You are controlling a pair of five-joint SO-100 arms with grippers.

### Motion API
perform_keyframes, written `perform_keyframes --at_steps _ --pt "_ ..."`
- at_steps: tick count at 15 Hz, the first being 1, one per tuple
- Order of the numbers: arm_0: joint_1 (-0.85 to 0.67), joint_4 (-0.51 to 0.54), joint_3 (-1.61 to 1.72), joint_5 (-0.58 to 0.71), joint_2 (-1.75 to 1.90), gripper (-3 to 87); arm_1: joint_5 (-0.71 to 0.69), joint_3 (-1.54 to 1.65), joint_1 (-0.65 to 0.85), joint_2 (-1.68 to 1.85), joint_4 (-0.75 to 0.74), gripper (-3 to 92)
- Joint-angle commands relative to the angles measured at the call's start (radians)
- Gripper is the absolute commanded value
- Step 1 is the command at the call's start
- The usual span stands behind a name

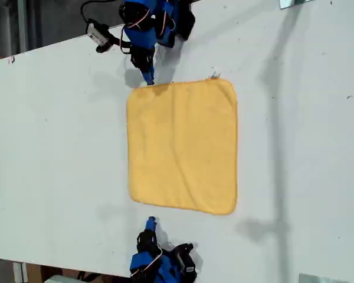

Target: Grasp corners of a square towel and fold twice.

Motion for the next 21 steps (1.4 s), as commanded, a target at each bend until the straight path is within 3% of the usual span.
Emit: perform_keyframes --at_steps 1,7,10,13,16,21 --pt "-0.034 -0.017 -0.046 -0.15 0.008 -1.5 0.221 -0.028 -0.225 0.0 0.138 0.0" --pt "-0.023 -0.006 -0.043 -0.17 0.008 7.0 0.167 -0.014 -0.244 0.0 0.126 3.5" --pt "-0.018 -0.048 -0.02 -0.199 0.008 9.1 0.097 -0.043 -0.322 -0.04 0.066 16.5" --pt "-0.023 -0.054 -0.017 -0.204 0.008 9.1 -0.005 -0.407 -0.448 -0.664 -0.029 23.5" --pt "-0.025 -0.046 -0.017 -0.209 0.008 8.7 -0.006 -0.703 -0.6 -1.272 -0.029 27.2" --pt "-0.02 -0.046 -0.017 -0.202 0.008 8.1 0.202 -0.799 -0.91 -1.422 -0.018 30.6"
